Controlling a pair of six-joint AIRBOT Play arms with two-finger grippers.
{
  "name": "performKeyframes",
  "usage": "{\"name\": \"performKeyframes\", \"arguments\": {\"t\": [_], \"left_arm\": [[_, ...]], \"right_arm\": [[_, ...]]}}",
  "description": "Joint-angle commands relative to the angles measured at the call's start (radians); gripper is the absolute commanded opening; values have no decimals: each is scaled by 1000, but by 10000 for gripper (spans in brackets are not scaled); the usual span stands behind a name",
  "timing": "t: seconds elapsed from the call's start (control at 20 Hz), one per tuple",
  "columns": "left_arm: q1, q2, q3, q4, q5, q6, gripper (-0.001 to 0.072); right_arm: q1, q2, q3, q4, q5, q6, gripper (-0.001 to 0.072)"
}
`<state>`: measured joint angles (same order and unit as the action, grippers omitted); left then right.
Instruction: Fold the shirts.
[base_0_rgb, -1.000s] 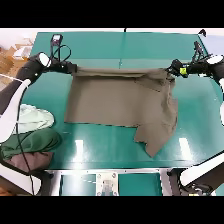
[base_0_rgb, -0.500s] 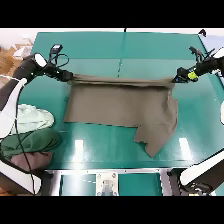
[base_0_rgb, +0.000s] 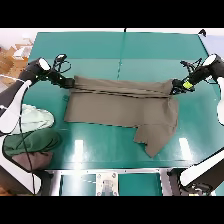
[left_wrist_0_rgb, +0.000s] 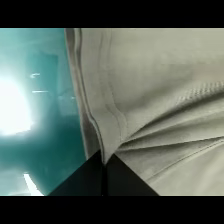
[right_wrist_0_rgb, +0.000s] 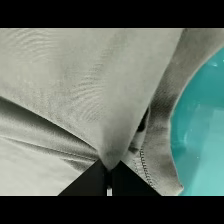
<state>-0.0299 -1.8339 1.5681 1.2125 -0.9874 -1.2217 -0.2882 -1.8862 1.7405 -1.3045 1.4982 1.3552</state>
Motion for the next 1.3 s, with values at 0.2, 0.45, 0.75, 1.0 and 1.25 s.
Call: {"name": "performKeyframes", "arguments": {"t": [0.2,0.45,0.75,1.0,1.25], "left_arm": [[30,1,77,-70,-252,-100,558],[148,87,89,-72,-545,-218,556],[193,463,-511,-76,-377,-220,559],[126,683,-950,-253,-66,-244,559],[-76,614,-1028,-430,343,-243,557]], "right_arm": [[-11,16,58,-2,63,124,283],[-93,248,-92,-3,80,156,281],[-288,810,-859,-12,-145,225,279],[-394,1132,-1304,45,-293,309,393],[-394,1112,-1394,128,-331,304,432]]}}
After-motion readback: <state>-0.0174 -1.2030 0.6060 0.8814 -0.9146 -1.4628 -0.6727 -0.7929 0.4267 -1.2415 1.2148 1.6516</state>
